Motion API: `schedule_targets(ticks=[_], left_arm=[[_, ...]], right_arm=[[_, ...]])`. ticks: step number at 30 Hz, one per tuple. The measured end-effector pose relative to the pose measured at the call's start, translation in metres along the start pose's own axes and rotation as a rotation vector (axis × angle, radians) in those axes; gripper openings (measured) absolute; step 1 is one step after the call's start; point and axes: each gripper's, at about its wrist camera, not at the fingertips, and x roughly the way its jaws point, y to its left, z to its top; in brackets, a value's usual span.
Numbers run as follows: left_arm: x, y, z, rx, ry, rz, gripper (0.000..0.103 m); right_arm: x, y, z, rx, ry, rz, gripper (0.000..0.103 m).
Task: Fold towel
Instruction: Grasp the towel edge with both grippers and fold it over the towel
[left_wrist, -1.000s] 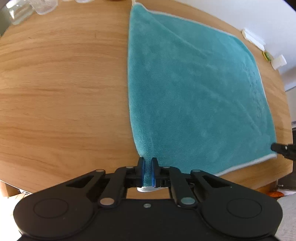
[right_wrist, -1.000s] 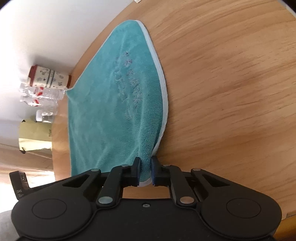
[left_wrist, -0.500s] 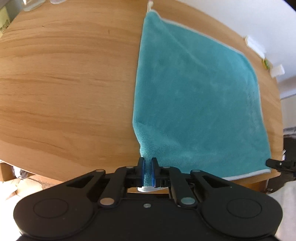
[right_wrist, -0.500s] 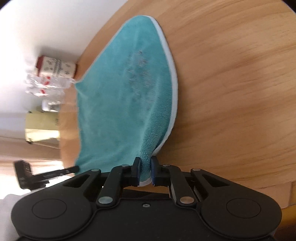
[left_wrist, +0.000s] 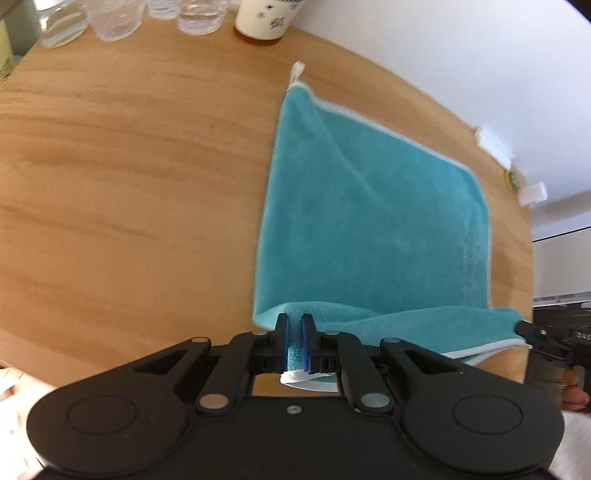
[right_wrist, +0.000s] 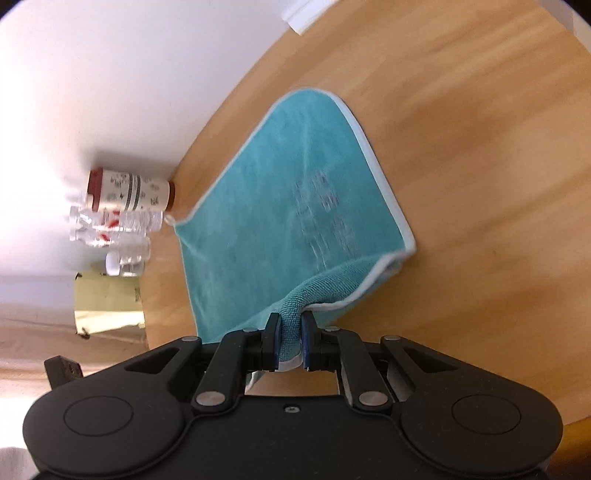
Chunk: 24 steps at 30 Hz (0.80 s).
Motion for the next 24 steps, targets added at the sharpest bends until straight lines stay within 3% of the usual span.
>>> schedule_targets(ticks=[8,24], left_arm=[[0.008,-0.016,0.059,0.015,-0.070,-0.010,0.006],[0.043,-0.002,0.145,-0.121,-0.132,-0.056,0.006]], right_arm=[[-0.003,0.015,0.049,0.023,-0.057,0.032,0.012],[0.042,0.011,0.138,0.089,-0.093,0.080,0.012]])
